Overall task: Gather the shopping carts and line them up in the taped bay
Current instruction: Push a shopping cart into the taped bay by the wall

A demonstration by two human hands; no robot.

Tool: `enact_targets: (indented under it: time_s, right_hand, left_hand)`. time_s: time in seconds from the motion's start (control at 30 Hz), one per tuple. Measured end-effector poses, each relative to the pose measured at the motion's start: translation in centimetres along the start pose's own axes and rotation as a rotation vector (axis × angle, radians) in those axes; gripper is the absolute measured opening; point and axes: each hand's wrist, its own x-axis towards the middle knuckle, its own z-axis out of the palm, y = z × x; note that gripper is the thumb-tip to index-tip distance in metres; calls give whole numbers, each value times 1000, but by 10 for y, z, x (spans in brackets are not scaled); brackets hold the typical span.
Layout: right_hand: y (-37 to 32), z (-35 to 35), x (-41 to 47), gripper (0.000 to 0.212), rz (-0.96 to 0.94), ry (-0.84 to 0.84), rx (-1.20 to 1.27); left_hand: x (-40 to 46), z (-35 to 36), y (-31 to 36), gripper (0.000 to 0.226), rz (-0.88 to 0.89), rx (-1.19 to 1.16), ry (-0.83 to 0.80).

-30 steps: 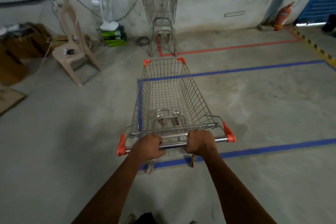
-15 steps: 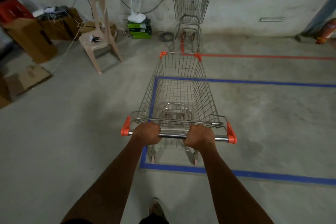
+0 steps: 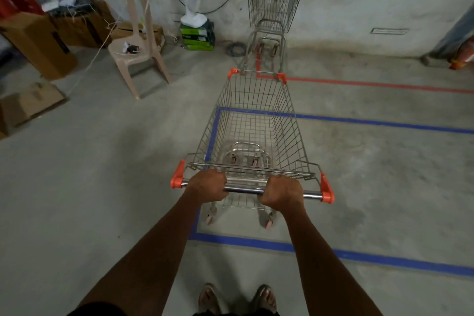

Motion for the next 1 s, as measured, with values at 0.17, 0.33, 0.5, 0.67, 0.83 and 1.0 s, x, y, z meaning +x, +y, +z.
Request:
enact_targets:
  time_s: [0.17, 0.33, 0.5, 0.67, 0.83, 1.0]
  right_hand:
    - [5, 2, -3, 35, -36, -2, 7]
    - [7, 4, -5, 36, -60, -29, -15]
    - [0, 6, -12, 33, -47, -35, 14]
    - [-12, 14, -24, 33, -43, -28, 21]
    - [-17, 16, -31, 34, -53, -27, 19]
    - [-17, 14, -33, 35, -53, -39, 13]
  left_hand:
    - [-3, 5, 6, 27, -41, 4, -22]
    - [-10, 8, 9, 27, -34, 13, 18]
    - [-20, 11, 5, 23, -24, -29, 39]
    - [-32, 15, -5, 25, -14, -28, 41]
    - [-39, 19, -6, 25, -25, 8, 66]
    - [-39, 19, -5, 27, -44, 36, 62]
